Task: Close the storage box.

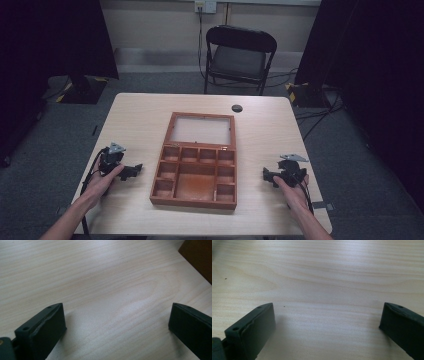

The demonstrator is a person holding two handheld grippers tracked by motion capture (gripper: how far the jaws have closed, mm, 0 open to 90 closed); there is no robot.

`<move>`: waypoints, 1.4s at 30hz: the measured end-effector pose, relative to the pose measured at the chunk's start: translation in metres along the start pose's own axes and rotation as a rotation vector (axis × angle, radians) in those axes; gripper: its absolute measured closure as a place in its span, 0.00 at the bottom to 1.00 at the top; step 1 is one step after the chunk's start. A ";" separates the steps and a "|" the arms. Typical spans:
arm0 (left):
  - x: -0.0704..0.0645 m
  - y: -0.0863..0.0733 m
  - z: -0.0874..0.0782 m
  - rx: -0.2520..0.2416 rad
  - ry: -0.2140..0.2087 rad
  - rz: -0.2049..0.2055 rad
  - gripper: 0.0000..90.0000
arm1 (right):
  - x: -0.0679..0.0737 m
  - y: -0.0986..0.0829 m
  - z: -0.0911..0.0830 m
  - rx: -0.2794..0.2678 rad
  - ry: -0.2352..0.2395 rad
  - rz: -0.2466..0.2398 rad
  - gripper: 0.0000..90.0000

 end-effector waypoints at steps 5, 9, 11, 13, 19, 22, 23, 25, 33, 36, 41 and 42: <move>0.000 0.004 -0.002 0.011 -0.012 0.015 0.10 | 0.004 0.002 -0.004 0.000 0.026 0.004 0.16; -0.001 0.007 -0.005 0.015 -0.019 0.046 0.18 | 0.009 0.010 -0.010 -0.036 0.042 -0.006 0.17; -0.004 0.014 -0.008 -0.007 -0.020 0.045 0.18 | 0.012 0.018 -0.013 -0.069 0.065 -0.020 0.16; -0.004 0.017 -0.010 -0.020 -0.017 0.046 0.18 | 0.013 0.020 -0.014 -0.084 0.070 -0.012 0.17; -0.003 0.047 -0.019 -0.117 -0.023 0.050 0.19 | 0.027 0.042 -0.009 -0.093 0.107 -0.075 0.16; -0.003 0.058 -0.017 -0.132 -0.073 0.030 0.18 | 0.039 0.060 0.002 -0.080 0.173 -0.083 0.16; -0.004 0.061 -0.016 -0.138 -0.076 0.025 0.18 | 0.039 0.060 0.002 -0.080 0.173 -0.083 0.16; -0.005 0.067 -0.015 -0.161 -0.051 0.006 0.21 | 0.044 0.069 0.007 -0.092 0.194 -0.086 0.16; -0.015 0.102 0.002 -0.146 -0.109 -0.008 0.21 | 0.065 0.106 0.037 -0.149 0.252 -0.071 0.16; -0.021 0.110 0.012 -0.122 -0.131 -0.025 0.21 | 0.071 0.112 0.047 -0.125 0.268 -0.086 0.16; -0.037 0.112 0.028 -0.086 -0.196 -0.061 0.21 | 0.079 0.117 0.068 -0.075 0.289 -0.097 0.19; -0.038 0.112 0.030 -0.082 -0.199 -0.054 0.21 | 0.080 0.116 0.072 -0.067 0.287 -0.096 0.20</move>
Point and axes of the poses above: each handheld gripper's, and its own axes: z roughly forward along the jaws, y roughly out of its top, x roughly to its left, the point moved 1 cm from there along z, roughly forward along the jaws, and after that the axes turned 10 degrees about y, right-handed, at the moved point
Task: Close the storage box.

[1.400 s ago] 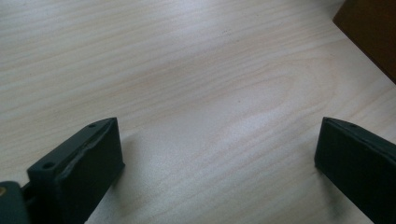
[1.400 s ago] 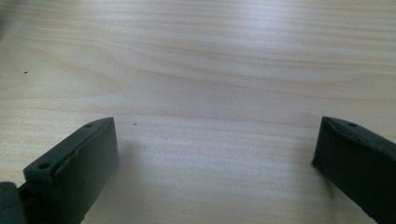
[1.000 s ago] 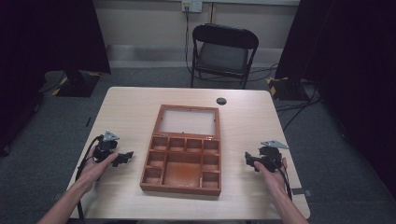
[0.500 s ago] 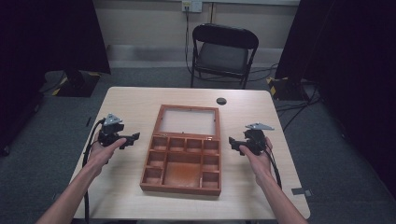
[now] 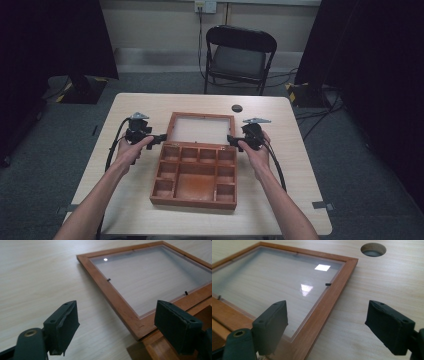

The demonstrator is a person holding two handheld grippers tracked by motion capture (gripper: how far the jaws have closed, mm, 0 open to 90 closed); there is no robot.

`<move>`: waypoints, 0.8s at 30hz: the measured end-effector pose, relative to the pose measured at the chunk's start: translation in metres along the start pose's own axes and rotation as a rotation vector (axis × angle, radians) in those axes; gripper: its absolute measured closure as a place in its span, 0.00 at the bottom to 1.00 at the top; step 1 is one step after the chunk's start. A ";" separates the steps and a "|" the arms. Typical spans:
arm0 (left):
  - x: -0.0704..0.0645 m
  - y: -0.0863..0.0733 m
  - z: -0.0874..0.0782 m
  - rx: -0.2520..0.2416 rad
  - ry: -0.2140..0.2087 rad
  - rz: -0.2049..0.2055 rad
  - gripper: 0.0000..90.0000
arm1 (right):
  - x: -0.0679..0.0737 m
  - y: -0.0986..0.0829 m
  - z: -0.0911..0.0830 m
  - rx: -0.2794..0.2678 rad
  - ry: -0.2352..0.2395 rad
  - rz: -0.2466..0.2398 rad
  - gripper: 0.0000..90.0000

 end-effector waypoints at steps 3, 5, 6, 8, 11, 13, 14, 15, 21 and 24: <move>-0.002 -0.001 0.008 0.025 0.002 0.000 0.21 | -0.001 -0.004 0.009 0.022 0.011 0.016 0.18; -0.001 0.000 0.012 0.034 -0.012 -0.018 0.21 | -0.001 -0.005 0.013 0.009 0.025 0.049 0.18; -0.002 0.000 0.015 0.037 -0.018 -0.029 0.20 | -0.001 -0.004 0.014 0.010 0.024 0.053 0.17; -0.003 0.000 0.019 0.050 -0.019 -0.031 0.20 | 0.000 -0.003 0.017 0.019 0.035 0.084 0.16; -0.008 0.001 0.025 0.069 -0.026 -0.035 0.20 | 0.000 -0.002 0.025 0.032 0.078 0.146 0.15; -0.009 0.001 0.028 0.073 -0.040 -0.059 0.19 | 0.002 -0.001 0.028 0.042 0.096 0.174 0.15; -0.009 0.001 0.029 0.078 -0.042 -0.071 0.19 | 0.003 0.000 0.030 0.044 0.103 0.173 0.15; -0.009 0.001 0.030 0.081 -0.050 -0.079 0.19 | 0.006 0.001 0.033 0.048 0.113 0.180 0.12; -0.011 0.003 0.036 0.108 -0.070 -0.101 0.17 | 0.003 0.002 0.042 0.088 0.165 0.252 0.07; -0.011 0.002 0.037 0.106 -0.083 -0.102 0.17 | 0.004 0.003 0.042 0.092 0.175 0.251 0.08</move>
Point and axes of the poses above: each handheld gripper's, and its own axes: z roughly forward along the jaws, y roughly out of its top, x roughly to its left, the point moved 1 cm from there along z, roughly forward along the jaws, and after that the axes turned 10 degrees about y, right-handed, at the moved point
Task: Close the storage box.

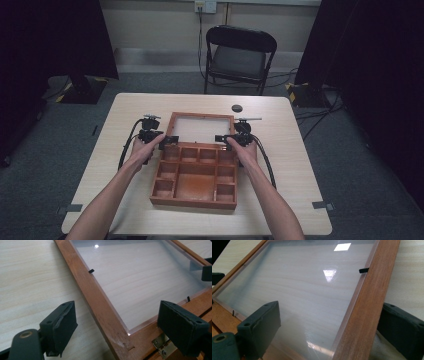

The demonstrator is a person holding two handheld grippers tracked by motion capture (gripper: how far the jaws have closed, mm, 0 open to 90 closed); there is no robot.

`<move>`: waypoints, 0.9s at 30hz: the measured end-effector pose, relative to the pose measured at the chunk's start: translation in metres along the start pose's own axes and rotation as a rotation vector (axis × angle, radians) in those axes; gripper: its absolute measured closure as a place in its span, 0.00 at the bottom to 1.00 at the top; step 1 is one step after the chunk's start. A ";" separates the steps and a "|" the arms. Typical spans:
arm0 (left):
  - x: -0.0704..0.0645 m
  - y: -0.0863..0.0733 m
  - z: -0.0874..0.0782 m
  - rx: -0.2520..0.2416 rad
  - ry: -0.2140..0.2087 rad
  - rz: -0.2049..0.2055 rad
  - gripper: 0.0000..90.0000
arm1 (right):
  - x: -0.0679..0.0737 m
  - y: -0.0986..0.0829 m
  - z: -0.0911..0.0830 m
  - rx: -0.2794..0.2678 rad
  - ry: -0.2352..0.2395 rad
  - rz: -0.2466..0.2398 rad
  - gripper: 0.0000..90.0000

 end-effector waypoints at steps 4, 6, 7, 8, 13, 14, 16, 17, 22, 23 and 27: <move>0.000 0.000 0.000 0.007 -0.014 -0.023 0.20 | 0.001 0.003 0.000 0.024 0.004 0.004 0.09; 0.001 0.000 0.001 0.008 -0.054 -0.039 0.25 | 0.000 0.003 0.000 0.018 0.005 0.004 0.13; 0.001 0.000 0.001 0.009 -0.059 -0.037 0.24 | -0.002 0.003 -0.002 0.004 0.008 0.012 0.16; 0.002 0.000 0.002 0.008 -0.058 -0.028 0.24 | -0.004 0.002 -0.002 -0.007 0.014 0.007 0.17; 0.002 -0.001 0.003 0.009 -0.057 -0.045 0.22 | -0.003 0.002 -0.002 -0.017 0.010 -0.003 0.17; 0.002 0.000 0.003 0.012 -0.055 -0.051 0.22 | -0.003 0.002 -0.002 -0.021 0.004 -0.006 0.17; 0.002 0.000 0.003 0.016 -0.055 -0.055 0.23 | -0.002 0.003 -0.002 -0.026 -0.004 -0.015 0.17; 0.002 0.000 0.003 0.018 -0.053 -0.052 0.23 | -0.002 0.003 -0.002 -0.027 -0.006 -0.017 0.17; 0.002 0.001 0.002 0.018 -0.056 -0.051 0.23 | 0.001 0.004 -0.003 -0.035 -0.017 -0.032 0.17; 0.001 0.001 0.002 0.012 -0.052 -0.046 0.23 | 0.001 0.004 -0.004 -0.037 -0.019 -0.038 0.17; 0.001 0.002 0.001 0.012 -0.046 -0.049 0.24 | 0.003 0.006 -0.005 -0.040 -0.029 -0.053 0.18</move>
Point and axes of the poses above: each handheld gripper's, and its own axes: z roughly forward along the jaws, y roughly out of its top, x roughly to its left, the point moved 1 cm from there along z, roughly forward along the jaws, and after that the axes turned 10 degrees about y, right-handed, at the moved point
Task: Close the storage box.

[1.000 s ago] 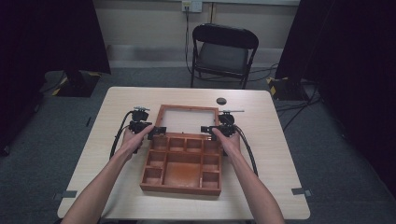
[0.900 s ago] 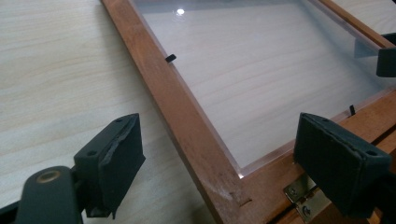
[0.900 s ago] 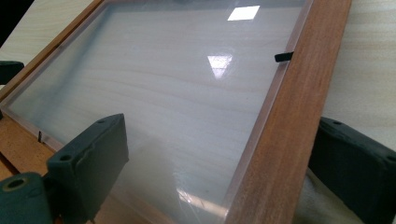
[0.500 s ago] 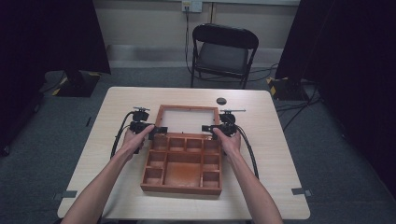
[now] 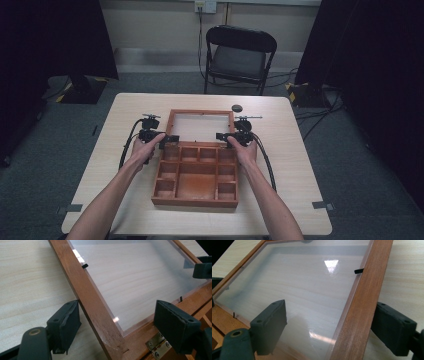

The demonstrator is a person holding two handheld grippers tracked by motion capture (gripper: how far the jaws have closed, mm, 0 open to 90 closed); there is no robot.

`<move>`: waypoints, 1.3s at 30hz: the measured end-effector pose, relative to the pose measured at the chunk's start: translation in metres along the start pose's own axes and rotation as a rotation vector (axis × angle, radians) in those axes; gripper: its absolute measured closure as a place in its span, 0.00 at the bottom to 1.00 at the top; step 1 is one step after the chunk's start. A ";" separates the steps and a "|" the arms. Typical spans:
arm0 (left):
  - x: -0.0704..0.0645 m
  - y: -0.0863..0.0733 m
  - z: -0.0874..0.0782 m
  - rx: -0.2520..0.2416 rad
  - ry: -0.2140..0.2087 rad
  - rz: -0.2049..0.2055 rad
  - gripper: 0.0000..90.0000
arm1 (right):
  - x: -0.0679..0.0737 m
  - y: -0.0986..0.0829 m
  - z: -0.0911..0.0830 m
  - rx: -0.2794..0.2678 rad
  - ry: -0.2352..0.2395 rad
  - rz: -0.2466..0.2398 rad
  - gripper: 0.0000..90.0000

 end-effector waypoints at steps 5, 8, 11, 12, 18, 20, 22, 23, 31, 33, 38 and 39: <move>0.000 0.001 -0.003 -0.014 0.025 0.019 0.28 | 0.002 0.002 -0.004 -0.010 -0.006 -0.017 0.21; 0.002 0.001 -0.002 -0.017 -0.017 0.003 0.35 | 0.003 0.003 -0.007 -0.042 -0.020 -0.053 0.25; -0.002 0.002 -0.004 -0.039 0.000 0.034 0.34 | 0.007 0.003 -0.011 -0.066 -0.035 -0.083 0.29; -0.002 0.002 -0.005 -0.041 0.001 0.039 0.34 | 0.007 0.004 -0.013 -0.069 -0.034 -0.086 0.30; -0.004 0.003 -0.007 -0.062 0.010 0.051 0.37 | 0.009 0.006 -0.019 -0.088 -0.042 -0.099 0.36; -0.004 0.003 -0.008 -0.064 0.009 0.052 0.37 | 0.009 0.006 -0.020 -0.089 -0.039 -0.102 0.37; -0.004 0.003 -0.008 -0.064 0.008 0.047 0.37 | 0.009 0.005 -0.022 -0.089 -0.035 -0.105 0.37; -0.004 0.004 -0.009 -0.066 0.006 0.045 0.37 | 0.009 0.005 -0.022 -0.087 -0.033 -0.108 0.37; -0.004 0.006 -0.018 -0.108 0.004 0.056 0.42 | 0.009 0.009 -0.032 -0.129 0.000 -0.085 0.47; -0.004 0.007 -0.022 -0.125 0.009 0.062 0.44 | 0.010 0.011 -0.036 -0.145 0.014 -0.088 0.48; -0.004 0.009 -0.029 -0.143 -0.002 0.069 0.48 | 0.015 0.014 -0.043 -0.152 0.016 -0.107 0.51; -0.005 0.009 -0.030 -0.146 -0.005 0.072 0.48 | 0.016 0.014 -0.045 -0.151 0.019 -0.108 0.51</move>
Point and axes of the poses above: each handheld gripper's, and its own axes: z roughly forward along the jaws, y roughly out of its top, x roughly to its left, the point moved 1 cm from there along z, roughly forward along the jaws, and after that the axes turned 10 degrees about y, right-handed, at the moved point
